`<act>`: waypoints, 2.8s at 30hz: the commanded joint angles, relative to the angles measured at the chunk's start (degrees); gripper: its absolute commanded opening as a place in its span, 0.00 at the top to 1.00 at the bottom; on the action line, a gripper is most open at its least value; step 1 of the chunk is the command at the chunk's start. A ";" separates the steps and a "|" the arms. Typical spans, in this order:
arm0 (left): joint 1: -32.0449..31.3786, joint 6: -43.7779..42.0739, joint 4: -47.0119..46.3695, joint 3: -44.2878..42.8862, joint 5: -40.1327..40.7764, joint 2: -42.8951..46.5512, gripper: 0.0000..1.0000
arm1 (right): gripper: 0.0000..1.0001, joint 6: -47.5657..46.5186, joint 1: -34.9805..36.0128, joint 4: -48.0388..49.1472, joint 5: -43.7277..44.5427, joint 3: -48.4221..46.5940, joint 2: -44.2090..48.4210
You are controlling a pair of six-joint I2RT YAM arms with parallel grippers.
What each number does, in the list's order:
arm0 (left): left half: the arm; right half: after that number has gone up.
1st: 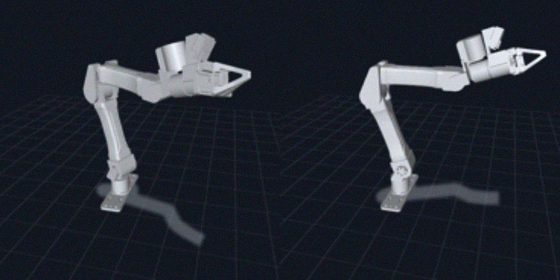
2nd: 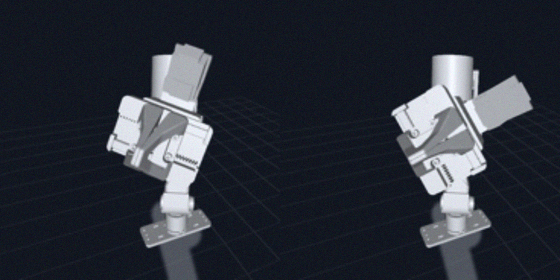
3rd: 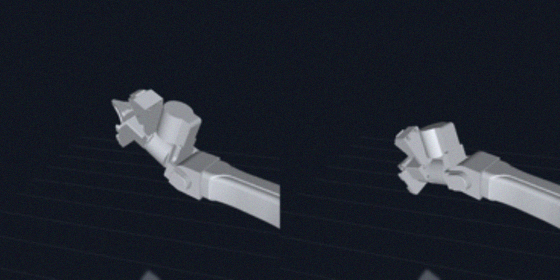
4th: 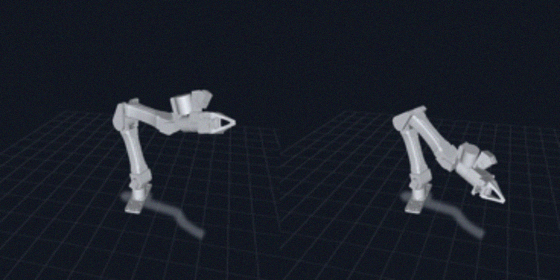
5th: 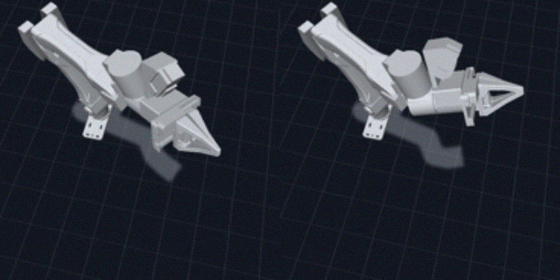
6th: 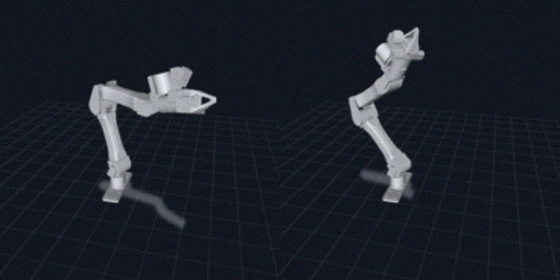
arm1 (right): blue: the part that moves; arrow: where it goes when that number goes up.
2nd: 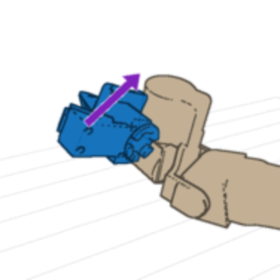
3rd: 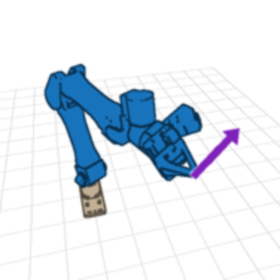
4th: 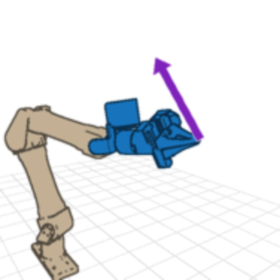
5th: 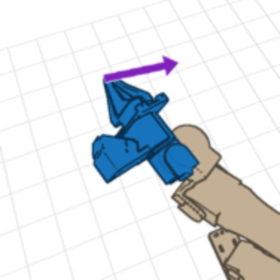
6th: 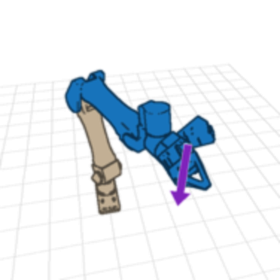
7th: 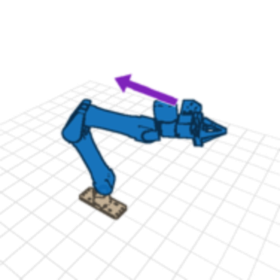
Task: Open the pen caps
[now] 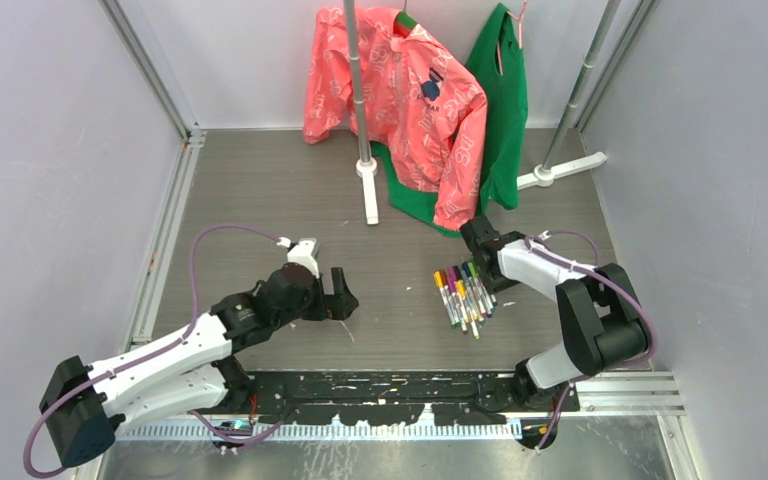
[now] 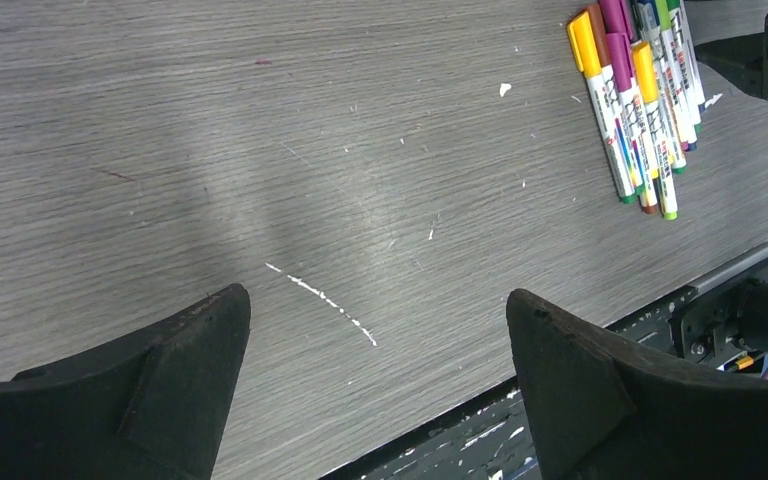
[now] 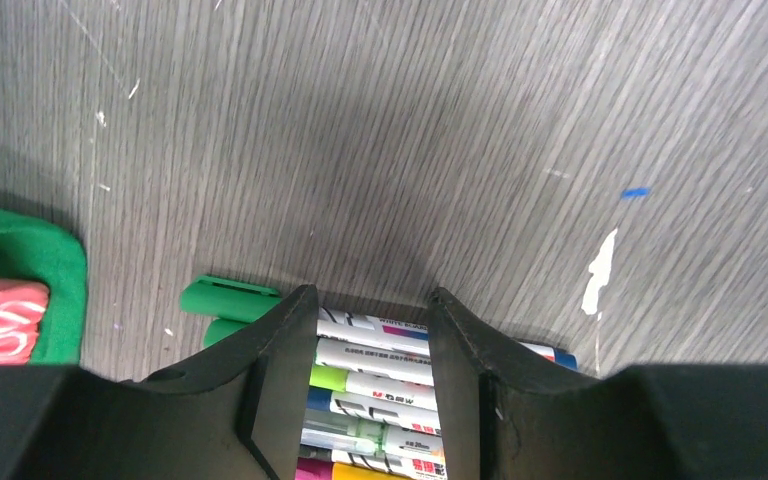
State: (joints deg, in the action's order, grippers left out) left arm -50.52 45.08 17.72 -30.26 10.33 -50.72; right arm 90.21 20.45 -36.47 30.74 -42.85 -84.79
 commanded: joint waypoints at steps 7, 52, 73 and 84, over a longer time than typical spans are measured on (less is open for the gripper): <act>-0.28 1.75 3.07 0.18 0.47 3.58 0.02 | 0.50 12.26 8.45 -4.15 -3.98 -2.28 -8.72; -3.63 -1.98 -10.06 -3.20 -8.31 -22.39 0.31 | 0.48 24.03 21.74 -11.60 0.45 -3.67 -13.31; -11.83 -6.27 -12.45 -21.28 -11.03 -46.89 0.53 | 0.50 24.13 23.83 -11.45 -0.05 5.67 -6.31; -11.71 -8.64 -12.48 -22.27 -7.54 -48.30 0.52 | 0.50 25.12 30.22 -11.06 -1.68 1.50 -14.33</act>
State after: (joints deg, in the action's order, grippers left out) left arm -61.19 41.23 4.89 -51.40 0.75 -97.01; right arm 114.48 46.22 -42.57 43.44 -43.75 -91.15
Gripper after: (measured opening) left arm 0.470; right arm 0.497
